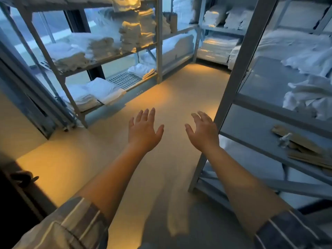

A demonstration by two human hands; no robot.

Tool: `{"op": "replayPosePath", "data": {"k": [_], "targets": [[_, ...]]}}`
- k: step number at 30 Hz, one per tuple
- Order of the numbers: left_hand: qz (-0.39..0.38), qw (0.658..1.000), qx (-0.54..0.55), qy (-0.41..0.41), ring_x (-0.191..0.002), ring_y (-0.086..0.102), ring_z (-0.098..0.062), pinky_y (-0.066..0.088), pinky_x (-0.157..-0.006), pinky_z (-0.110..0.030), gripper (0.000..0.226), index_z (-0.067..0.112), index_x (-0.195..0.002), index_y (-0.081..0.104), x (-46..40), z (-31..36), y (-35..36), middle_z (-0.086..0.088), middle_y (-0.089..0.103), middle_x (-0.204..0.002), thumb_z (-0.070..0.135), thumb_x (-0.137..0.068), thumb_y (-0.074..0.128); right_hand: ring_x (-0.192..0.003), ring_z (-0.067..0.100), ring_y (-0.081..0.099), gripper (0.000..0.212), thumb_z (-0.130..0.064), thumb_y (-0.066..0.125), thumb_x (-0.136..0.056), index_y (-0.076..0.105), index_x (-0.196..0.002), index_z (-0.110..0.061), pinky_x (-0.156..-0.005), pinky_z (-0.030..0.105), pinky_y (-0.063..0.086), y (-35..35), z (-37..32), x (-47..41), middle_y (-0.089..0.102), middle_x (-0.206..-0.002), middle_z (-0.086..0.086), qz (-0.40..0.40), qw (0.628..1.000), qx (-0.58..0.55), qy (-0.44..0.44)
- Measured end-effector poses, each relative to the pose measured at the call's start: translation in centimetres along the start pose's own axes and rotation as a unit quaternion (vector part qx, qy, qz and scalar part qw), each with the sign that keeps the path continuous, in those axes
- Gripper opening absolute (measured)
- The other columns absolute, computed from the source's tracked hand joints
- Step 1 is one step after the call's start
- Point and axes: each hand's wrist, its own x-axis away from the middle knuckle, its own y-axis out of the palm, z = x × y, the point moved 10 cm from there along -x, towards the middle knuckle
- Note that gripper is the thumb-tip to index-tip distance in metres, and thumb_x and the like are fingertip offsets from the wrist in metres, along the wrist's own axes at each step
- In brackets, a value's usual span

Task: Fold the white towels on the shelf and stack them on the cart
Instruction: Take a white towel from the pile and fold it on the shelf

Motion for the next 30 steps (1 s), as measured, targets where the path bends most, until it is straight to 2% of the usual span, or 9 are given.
{"op": "replayPosePath", "data": {"k": [12, 22, 30], "targets": [[-0.034, 0.999, -0.019, -0.004, -0.146, 0.013, -0.022, 0.010, -0.116, -0.048, 0.070, 0.024, -0.152, 0.011, -9.9, -4.0, 6.8, -0.003, 0.020, -0.158, 0.058, -0.093, 0.027, -0.140, 0.024, 0.029, 0.052, -0.046, 0.043, -0.095, 0.041, -0.141, -0.021, -0.113, 0.043, 0.028, 8.0, 0.9, -10.4, 0.035, -0.151, 0.007, -0.019, 1.000, 0.012, 0.015], [-0.083, 0.995, -0.027, 0.041, -0.147, 0.012, -0.022, 0.010, -0.117, -0.048, 0.070, 0.025, -0.153, 0.009, -29.7, -9.1, 11.9, -0.002, 0.019, -0.159, 0.058, -0.094, 0.027, -0.139, 0.025, 0.032, 0.050, -0.043, 0.045, -0.095, 0.044, -0.139, -0.019, -0.111, 0.042, 0.030, 13.6, 2.3, -28.1, 0.038, -0.149, 0.008, -0.005, 0.995, 0.022, 0.096], [-0.096, 0.990, 0.006, 0.103, -0.147, 0.011, -0.022, 0.010, -0.117, -0.047, 0.069, 0.023, -0.152, 0.009, -43.6, -5.4, 15.0, -0.003, 0.018, -0.159, 0.056, -0.095, 0.028, -0.140, 0.025, 0.029, 0.050, -0.041, 0.045, -0.096, 0.043, -0.140, -0.018, -0.112, 0.040, 0.026, 14.2, 6.5, -38.1, 0.036, -0.150, 0.009, 0.021, 0.986, 0.026, 0.162]]}}
